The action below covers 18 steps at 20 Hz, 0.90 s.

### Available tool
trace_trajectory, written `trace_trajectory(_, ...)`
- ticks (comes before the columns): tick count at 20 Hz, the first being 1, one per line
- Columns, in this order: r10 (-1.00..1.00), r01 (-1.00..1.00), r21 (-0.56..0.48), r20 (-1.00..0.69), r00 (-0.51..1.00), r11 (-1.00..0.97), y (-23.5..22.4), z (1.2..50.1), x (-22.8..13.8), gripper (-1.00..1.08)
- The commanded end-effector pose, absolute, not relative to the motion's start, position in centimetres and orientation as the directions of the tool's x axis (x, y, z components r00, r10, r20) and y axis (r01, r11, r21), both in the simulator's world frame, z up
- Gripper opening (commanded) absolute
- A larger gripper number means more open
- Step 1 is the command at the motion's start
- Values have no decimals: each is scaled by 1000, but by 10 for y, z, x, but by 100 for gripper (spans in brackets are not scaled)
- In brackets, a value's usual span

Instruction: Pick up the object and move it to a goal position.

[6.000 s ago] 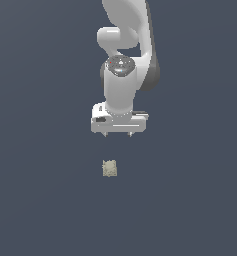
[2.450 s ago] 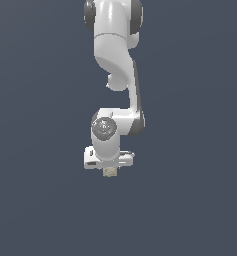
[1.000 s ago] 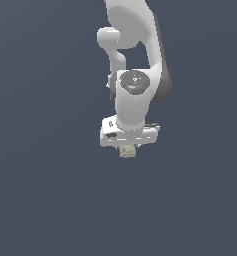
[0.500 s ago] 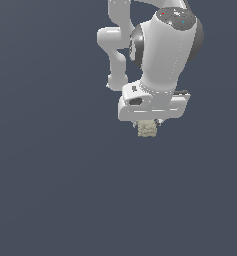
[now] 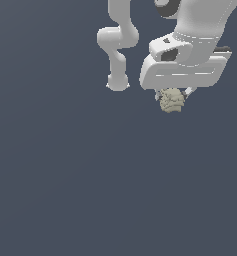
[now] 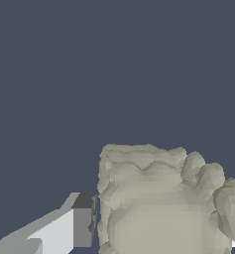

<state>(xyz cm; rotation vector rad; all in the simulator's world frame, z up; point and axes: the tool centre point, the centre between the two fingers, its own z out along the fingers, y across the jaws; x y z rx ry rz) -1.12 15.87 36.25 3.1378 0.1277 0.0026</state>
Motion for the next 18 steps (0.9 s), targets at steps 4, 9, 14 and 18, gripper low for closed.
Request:
trace_trajectory(4,80,80,1,0,997,-997,181,398,-19,-100)
trace_trajectory(9,80,80,0,0,997,-997,192,416,-22,-100)
trace_trajectory(14,80,80,0,0,997,-997,195,421,-22,-100)
trace_trajectory(18,80,80,0,0,997,-997,194,418,-21,-100)
